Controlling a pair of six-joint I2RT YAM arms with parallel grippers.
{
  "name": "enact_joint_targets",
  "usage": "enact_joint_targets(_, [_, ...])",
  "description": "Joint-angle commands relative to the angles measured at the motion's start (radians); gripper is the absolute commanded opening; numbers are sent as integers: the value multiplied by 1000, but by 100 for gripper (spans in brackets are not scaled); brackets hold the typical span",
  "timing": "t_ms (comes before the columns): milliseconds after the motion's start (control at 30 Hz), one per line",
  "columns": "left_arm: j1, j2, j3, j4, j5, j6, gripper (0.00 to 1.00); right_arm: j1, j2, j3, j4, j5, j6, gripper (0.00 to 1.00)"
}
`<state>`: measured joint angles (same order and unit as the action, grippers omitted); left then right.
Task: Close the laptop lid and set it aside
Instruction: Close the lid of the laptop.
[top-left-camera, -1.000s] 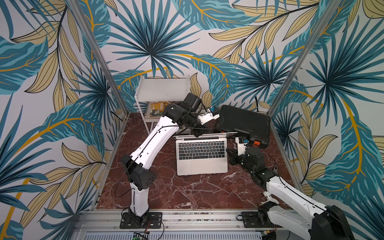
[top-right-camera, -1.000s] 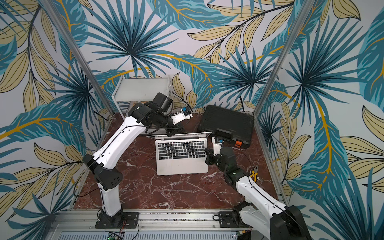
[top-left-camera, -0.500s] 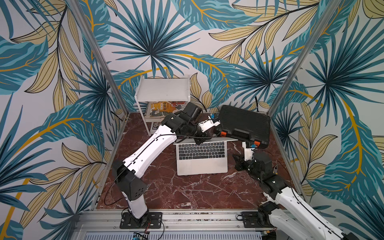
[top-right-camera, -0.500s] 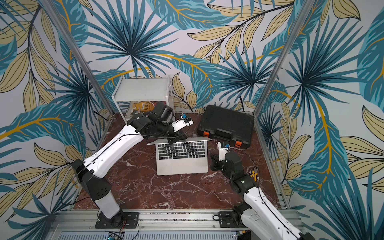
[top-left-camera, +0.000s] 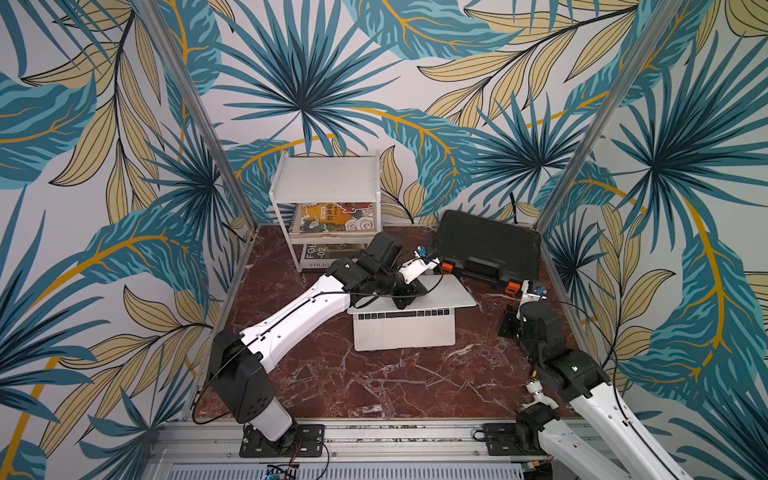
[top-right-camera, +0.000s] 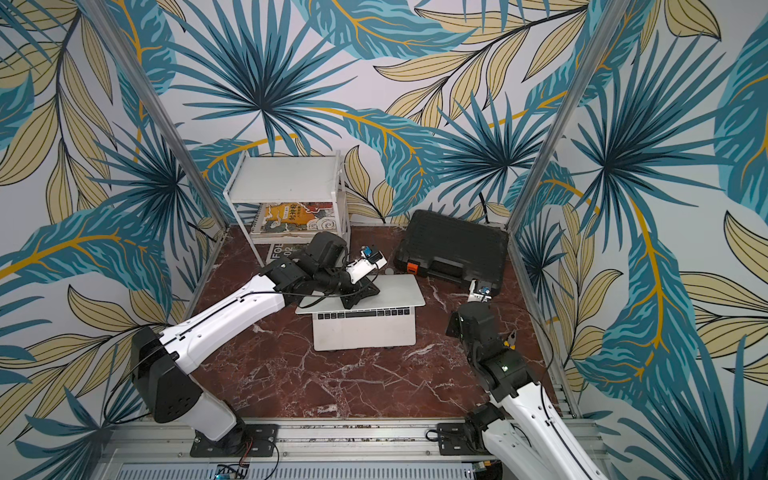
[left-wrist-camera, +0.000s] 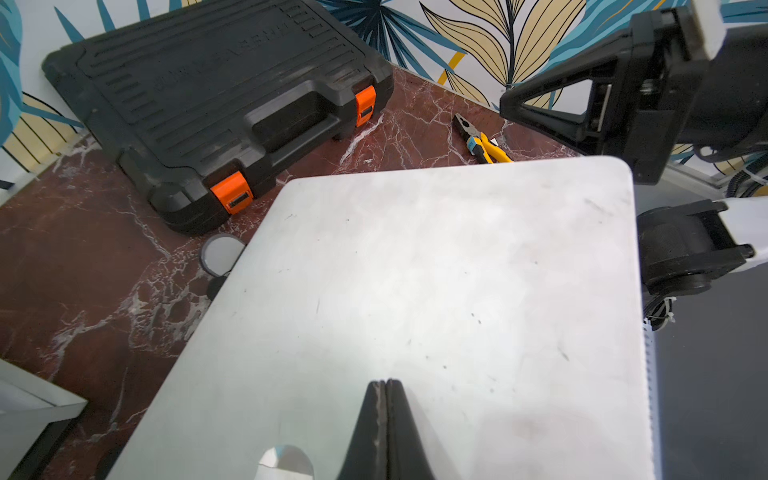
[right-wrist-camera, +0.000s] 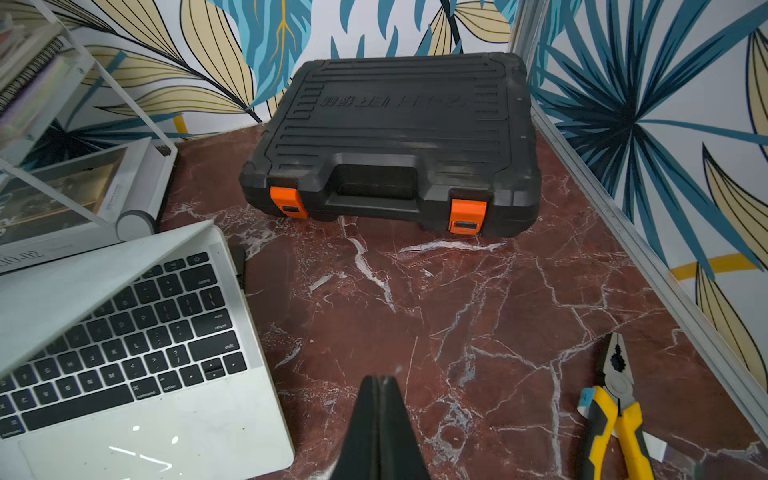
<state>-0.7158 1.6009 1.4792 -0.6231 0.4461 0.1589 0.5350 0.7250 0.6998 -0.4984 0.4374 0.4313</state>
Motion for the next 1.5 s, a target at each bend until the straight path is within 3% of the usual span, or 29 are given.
enact_joint_targets(0, [-14,-15,-56,95,1,-54,0,2,54,42,27,0,13,0])
enact_joint_targets(467, [-33,-26,-227,271,-65,-123,0,-22,193,183,57,-33,-15,0])
enact_joint_targets(733, [-34,-10,-288,334,-95,-150,0,-32,299,145,180,-239,14,0])
enact_joint_targets(967, [-34,-37,-416,517,-142,-198,0,-32,378,79,360,-413,36,0])
enact_joint_targets(1467, [-35,-34,-519,656,-173,-225,0,-31,506,-22,589,-560,31,0])
